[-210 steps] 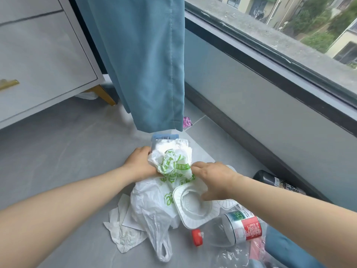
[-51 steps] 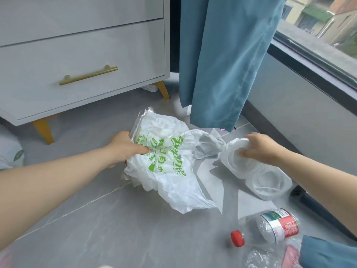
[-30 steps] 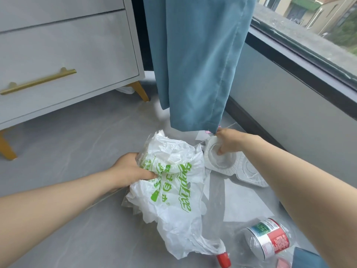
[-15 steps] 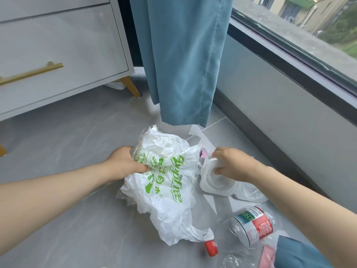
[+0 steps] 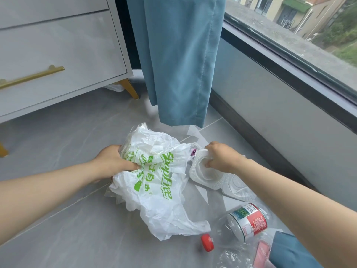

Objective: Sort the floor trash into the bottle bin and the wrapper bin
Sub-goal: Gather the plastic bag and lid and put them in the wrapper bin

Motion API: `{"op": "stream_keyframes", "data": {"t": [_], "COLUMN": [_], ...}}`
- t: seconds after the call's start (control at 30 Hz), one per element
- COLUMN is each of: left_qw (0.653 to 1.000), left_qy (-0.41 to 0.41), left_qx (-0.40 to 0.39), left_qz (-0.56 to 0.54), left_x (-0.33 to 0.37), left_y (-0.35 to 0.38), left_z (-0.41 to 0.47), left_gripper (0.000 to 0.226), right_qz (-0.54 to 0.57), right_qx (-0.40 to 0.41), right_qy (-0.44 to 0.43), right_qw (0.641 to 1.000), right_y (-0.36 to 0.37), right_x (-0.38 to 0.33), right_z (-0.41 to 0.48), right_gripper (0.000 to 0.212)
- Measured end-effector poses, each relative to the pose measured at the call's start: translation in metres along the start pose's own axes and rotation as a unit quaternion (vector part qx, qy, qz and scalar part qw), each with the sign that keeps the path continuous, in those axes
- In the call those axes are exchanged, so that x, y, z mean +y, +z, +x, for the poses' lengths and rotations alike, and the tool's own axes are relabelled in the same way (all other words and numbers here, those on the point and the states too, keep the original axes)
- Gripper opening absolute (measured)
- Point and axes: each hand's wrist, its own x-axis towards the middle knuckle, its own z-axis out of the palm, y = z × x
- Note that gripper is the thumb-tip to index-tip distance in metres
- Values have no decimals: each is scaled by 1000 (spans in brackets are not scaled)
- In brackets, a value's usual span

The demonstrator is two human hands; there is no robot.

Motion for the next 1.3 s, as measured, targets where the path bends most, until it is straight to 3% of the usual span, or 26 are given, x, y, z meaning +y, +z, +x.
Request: {"op": "stream_keyframes", "data": {"t": [0.1, 0.33, 0.53, 0.7, 0.97, 1.13, 1.3], "left_qw": [1000, 1000, 993, 989, 987, 987, 988], "left_qy": [-4, 7, 7, -4, -4, -2, -3], "left_qx": [5, 25, 108, 134, 141, 145, 135], "left_qz": [-11, 1, 40, 69, 74, 71, 77], "left_x": [-1, 8, 19, 22, 26, 25, 23], "left_y": [-4, -4, -10, -1, 8, 10, 9], "left_z": [0, -3, -9, -14, -9, -7, -1], "left_gripper": [33, 27, 20, 19, 16, 15, 16], "right_qz": [38, 81, 75, 122, 47, 18, 1], "right_qx": [19, 66, 70, 149, 15, -13, -17], "right_qy": [16, 30, -45, -13, -48, -27, -56], "right_qw": [999, 994, 994, 981, 998, 999, 998], "right_y": [2, -3, -11, -15, -2, 0, 0], "right_x": [1, 9, 5, 17, 12, 14, 18], "right_z": [-5, -30, -43, -55, -31, -12, -2], "right_gripper": [20, 24, 23, 33, 45, 37, 49]}}
